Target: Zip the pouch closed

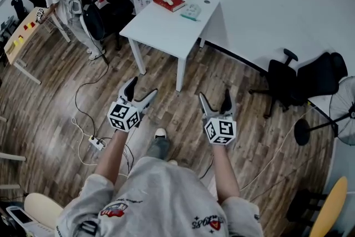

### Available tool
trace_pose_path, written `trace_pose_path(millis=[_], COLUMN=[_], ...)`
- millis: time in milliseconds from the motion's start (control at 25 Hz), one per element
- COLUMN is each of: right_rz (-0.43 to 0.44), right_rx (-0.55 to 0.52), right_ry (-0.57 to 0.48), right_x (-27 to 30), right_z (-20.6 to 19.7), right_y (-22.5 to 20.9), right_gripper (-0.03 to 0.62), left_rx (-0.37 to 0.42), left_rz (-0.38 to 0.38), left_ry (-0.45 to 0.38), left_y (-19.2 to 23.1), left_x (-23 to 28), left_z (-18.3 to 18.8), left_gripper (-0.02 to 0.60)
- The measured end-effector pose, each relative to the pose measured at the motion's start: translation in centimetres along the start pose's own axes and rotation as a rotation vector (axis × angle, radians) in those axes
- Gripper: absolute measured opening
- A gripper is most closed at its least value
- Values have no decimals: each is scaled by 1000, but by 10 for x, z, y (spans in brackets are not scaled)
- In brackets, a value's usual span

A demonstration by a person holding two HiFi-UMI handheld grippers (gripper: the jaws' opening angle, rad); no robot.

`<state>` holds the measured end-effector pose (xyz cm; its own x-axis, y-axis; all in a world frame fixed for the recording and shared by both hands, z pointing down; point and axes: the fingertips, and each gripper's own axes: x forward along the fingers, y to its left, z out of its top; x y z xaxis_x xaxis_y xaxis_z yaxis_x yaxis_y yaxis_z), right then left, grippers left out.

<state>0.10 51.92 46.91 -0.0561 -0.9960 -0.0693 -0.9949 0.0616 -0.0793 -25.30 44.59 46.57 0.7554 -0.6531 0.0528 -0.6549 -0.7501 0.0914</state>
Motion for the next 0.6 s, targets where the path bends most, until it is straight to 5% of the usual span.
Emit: trace_pose_path(millis=[600], right_rz=[-19], right_rx=[-36], right_ry=[15], right_x=[199], right_z=[-7], right_y=[-52], right_gripper=[453], left_rx=[16], left_rz=[-43], left_ry=[-5], left_y=[120], left_x=[176], left_z=[13], left_gripper=[407])
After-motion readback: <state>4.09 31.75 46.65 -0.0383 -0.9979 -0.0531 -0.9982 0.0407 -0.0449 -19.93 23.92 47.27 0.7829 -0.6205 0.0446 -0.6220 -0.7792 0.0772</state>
